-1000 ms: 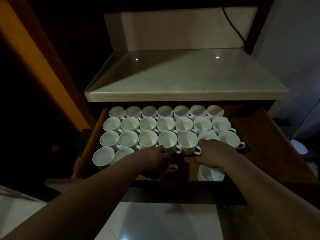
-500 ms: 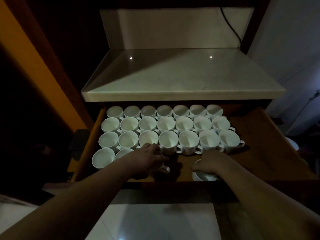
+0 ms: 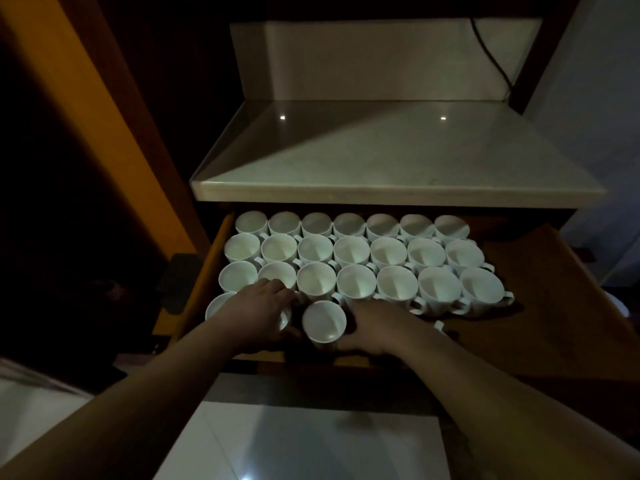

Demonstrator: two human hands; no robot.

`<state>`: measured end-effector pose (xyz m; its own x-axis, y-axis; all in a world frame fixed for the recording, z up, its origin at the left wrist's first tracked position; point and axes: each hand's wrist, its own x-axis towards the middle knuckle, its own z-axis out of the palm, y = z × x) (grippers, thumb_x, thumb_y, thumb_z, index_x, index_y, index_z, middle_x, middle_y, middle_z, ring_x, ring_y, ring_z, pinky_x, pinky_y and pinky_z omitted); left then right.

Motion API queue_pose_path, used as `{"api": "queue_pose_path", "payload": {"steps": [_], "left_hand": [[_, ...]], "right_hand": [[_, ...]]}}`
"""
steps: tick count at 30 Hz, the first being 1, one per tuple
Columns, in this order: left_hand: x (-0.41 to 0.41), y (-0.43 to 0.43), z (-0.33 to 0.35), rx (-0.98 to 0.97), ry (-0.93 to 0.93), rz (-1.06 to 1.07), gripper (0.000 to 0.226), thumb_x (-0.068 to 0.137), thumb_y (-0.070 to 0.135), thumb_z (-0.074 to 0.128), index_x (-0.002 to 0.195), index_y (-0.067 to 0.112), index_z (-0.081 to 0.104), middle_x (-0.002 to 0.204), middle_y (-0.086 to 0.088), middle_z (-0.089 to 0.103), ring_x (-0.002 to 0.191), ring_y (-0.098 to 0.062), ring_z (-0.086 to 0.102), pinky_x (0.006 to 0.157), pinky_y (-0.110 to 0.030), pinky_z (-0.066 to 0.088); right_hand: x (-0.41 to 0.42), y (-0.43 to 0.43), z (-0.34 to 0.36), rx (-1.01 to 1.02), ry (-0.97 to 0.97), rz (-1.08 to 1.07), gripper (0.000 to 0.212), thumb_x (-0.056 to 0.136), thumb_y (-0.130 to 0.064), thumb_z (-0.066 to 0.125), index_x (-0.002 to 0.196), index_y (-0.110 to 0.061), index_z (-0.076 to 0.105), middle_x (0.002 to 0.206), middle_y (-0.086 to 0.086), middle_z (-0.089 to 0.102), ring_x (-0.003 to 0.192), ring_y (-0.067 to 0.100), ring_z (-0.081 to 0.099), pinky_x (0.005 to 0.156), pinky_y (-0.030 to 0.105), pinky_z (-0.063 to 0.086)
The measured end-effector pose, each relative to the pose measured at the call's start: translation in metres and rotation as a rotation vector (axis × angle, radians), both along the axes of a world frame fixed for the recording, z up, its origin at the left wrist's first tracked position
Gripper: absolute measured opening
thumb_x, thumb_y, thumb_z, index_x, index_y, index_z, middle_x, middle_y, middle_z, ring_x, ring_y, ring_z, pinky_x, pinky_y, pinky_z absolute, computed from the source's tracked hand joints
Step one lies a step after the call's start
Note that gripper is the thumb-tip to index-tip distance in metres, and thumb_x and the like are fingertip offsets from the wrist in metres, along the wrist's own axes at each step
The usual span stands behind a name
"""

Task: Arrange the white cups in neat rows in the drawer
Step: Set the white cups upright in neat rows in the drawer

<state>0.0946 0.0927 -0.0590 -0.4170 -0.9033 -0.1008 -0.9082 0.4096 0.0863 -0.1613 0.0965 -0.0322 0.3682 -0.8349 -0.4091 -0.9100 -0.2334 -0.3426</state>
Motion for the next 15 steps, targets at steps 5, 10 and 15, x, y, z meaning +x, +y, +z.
{"api": "queue_pose_path", "payload": {"steps": [5, 10, 15], "left_hand": [[0.0, 0.001, -0.004, -0.045, -0.051, -0.03, 0.083, 0.073, 0.07, 0.032, 0.14, 0.024, 0.048, 0.118, -0.002, 0.056, 0.103, -0.026, 0.055, 0.088, -0.039, 0.047], [0.005, -0.002, -0.008, -0.074, -0.004, -0.1, 0.069, 0.08, 0.046, 0.035, 0.136, 0.013, 0.057, 0.113, -0.01, 0.063, 0.097, -0.033, 0.06, 0.085, -0.043, 0.051], [0.006, -0.004, -0.005, -0.163, -0.056, -0.235, 0.056, 0.084, 0.034, 0.038, 0.127, 0.01, 0.063, 0.103, -0.005, 0.067, 0.089, -0.026, 0.062, 0.075, -0.038, 0.054]], "right_hand": [[0.021, -0.005, -0.029, 0.022, 0.07, 0.037, 0.054, 0.079, -0.057, 0.074, 0.112, -0.015, 0.065, 0.107, 0.005, 0.069, 0.096, 0.025, 0.067, 0.083, 0.042, 0.057], [0.028, -0.011, -0.027, 0.001, 0.027, 0.018, 0.058, 0.086, -0.055, 0.072, 0.118, -0.007, 0.062, 0.112, 0.012, 0.064, 0.099, 0.027, 0.063, 0.085, 0.039, 0.054], [0.037, -0.014, -0.033, 0.052, 0.05, 0.032, 0.058, 0.086, -0.052, 0.072, 0.126, -0.012, 0.063, 0.119, 0.011, 0.067, 0.104, 0.027, 0.066, 0.093, 0.044, 0.056]]}}
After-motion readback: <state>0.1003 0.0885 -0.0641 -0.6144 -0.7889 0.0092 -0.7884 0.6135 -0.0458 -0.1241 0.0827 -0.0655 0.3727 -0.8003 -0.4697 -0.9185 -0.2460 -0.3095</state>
